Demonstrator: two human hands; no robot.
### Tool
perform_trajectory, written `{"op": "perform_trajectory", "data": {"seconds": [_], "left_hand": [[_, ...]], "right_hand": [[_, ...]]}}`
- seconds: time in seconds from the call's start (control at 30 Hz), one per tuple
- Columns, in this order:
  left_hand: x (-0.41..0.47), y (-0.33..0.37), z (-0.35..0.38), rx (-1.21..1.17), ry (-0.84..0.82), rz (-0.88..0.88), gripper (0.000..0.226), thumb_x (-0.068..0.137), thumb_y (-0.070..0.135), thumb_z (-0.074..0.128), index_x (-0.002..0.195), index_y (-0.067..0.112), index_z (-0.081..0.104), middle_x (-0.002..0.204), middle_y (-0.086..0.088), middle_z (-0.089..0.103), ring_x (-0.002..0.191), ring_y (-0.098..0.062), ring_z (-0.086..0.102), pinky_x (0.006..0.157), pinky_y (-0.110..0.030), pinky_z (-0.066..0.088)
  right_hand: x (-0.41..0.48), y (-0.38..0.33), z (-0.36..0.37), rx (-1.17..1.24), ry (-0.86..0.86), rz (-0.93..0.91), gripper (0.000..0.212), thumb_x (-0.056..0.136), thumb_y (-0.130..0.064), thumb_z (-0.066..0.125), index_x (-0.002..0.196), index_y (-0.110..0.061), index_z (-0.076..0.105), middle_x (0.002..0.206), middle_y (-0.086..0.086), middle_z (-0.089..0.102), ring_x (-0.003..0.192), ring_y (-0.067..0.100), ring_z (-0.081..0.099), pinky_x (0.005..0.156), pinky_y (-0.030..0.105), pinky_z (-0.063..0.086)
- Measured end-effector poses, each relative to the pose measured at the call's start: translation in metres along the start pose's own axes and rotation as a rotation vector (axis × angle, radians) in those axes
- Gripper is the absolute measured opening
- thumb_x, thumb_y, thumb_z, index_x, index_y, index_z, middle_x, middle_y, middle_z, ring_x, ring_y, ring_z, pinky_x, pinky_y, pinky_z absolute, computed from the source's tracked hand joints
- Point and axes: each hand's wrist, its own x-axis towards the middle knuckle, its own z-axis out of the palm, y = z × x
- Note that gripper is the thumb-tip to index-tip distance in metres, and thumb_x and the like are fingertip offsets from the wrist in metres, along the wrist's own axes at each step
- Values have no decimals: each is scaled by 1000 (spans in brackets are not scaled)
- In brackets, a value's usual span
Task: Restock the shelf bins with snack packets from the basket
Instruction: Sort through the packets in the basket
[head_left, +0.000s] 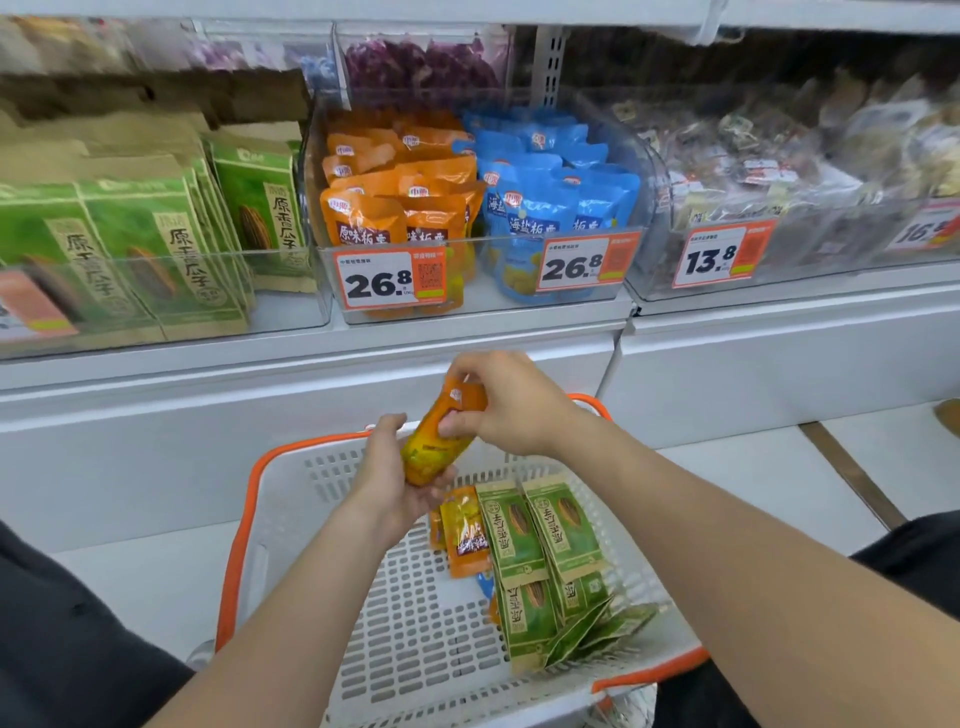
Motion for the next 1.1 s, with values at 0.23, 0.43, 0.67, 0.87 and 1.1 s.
{"op": "perform_trajectory", "data": {"seconds": [0.23, 0.43, 0.67, 0.87, 1.1], "left_hand": [[-17, 30, 28, 515, 356, 692, 67, 110, 54, 30, 75, 12, 68, 78, -10, 71, 80, -27, 69, 80, -46, 56], [-30, 55, 46, 671, 307, 1290, 38, 112, 36, 32, 103, 20, 65, 101, 1, 59, 98, -17, 55, 82, -37, 48], [-49, 95, 63, 905, 503, 1588, 45, 91, 8, 57, 136, 16, 57, 133, -4, 54, 120, -26, 47, 97, -39, 39], [-50, 139, 71, 1200, 584, 1566, 49, 88, 7, 55, 135, 21, 60, 140, 1, 56, 134, -25, 45, 105, -45, 30], [-48, 172, 74, 1643, 625, 1399, 26, 100, 18, 49, 121, 27, 63, 121, 0, 64, 117, -33, 49, 100, -54, 29]], "right_hand": [[9, -26, -35, 44, 315, -36, 41, 80, -50, 83, 114, -35, 66, 104, -13, 70, 97, 14, 62, 83, 35, 51], [13, -52, -80, 17, 508, -185, 29, 87, -42, 78, 110, -33, 64, 102, -16, 70, 94, 13, 65, 84, 41, 56], [19, -69, -140, -102, 608, -268, 25, 89, -36, 68, 112, -34, 58, 98, -13, 67, 95, 24, 62, 89, 55, 49], [29, -66, -168, -76, 749, -213, 25, 90, -27, 67, 112, -28, 56, 94, -12, 64, 94, 27, 60, 88, 54, 49], [51, -67, -159, -319, 643, -122, 29, 96, -24, 66, 122, -28, 53, 107, 0, 67, 104, 35, 57, 84, 47, 42]]}}
